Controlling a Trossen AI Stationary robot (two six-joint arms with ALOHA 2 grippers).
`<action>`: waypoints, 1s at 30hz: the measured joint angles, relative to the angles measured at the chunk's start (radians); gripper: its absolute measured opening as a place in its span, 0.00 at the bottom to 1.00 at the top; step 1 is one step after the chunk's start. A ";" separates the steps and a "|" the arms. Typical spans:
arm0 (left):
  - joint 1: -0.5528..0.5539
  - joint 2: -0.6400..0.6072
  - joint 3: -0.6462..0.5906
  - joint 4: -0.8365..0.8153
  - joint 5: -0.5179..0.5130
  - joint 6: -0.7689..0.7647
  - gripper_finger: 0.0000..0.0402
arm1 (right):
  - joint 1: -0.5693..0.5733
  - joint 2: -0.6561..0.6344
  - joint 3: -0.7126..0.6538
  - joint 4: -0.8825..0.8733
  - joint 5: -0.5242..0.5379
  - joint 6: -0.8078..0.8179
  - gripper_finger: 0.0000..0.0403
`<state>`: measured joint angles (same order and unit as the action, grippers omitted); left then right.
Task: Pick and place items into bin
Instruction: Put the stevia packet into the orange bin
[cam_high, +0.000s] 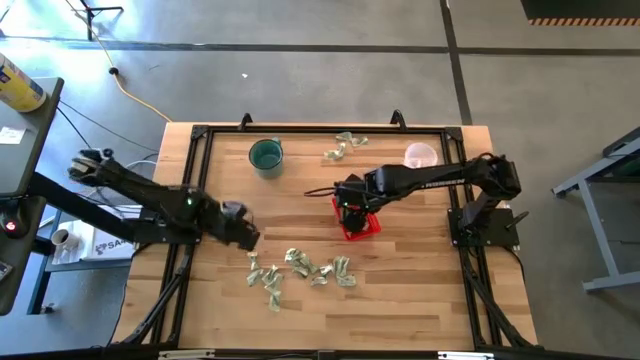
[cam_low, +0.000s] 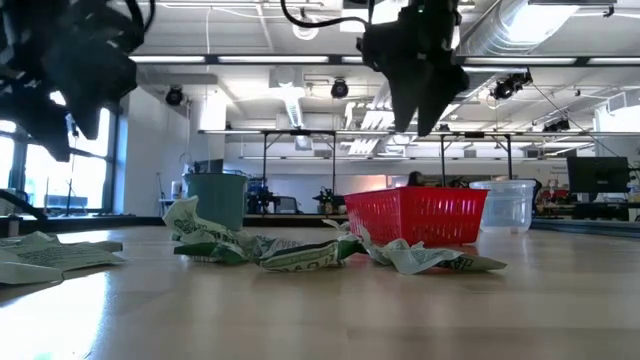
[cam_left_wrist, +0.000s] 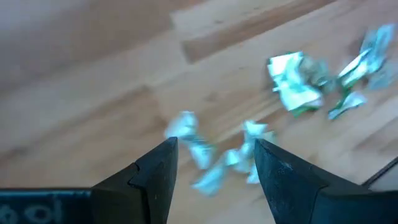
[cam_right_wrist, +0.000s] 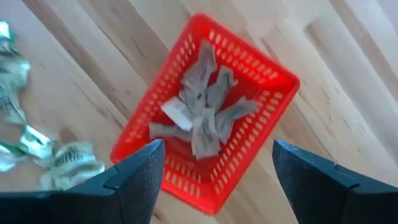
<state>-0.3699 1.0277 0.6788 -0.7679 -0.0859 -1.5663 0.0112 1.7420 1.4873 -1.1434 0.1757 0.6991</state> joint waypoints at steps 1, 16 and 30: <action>-0.041 0.022 0.000 0.014 -0.027 -0.077 0.61 | -0.006 0.000 0.000 -0.021 -0.004 0.000 0.72; -0.226 0.403 0.084 0.107 -0.075 -0.552 0.61 | -0.030 -0.001 0.001 -0.130 0.136 -0.153 0.72; -0.117 0.532 0.092 0.064 -0.038 -0.521 0.37 | -0.033 -0.001 0.002 -0.137 0.166 -0.184 0.71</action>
<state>-0.4870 1.5597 0.7706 -0.7036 -0.1237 -2.0874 -0.0216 1.7412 1.4891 -1.2805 0.3420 0.5148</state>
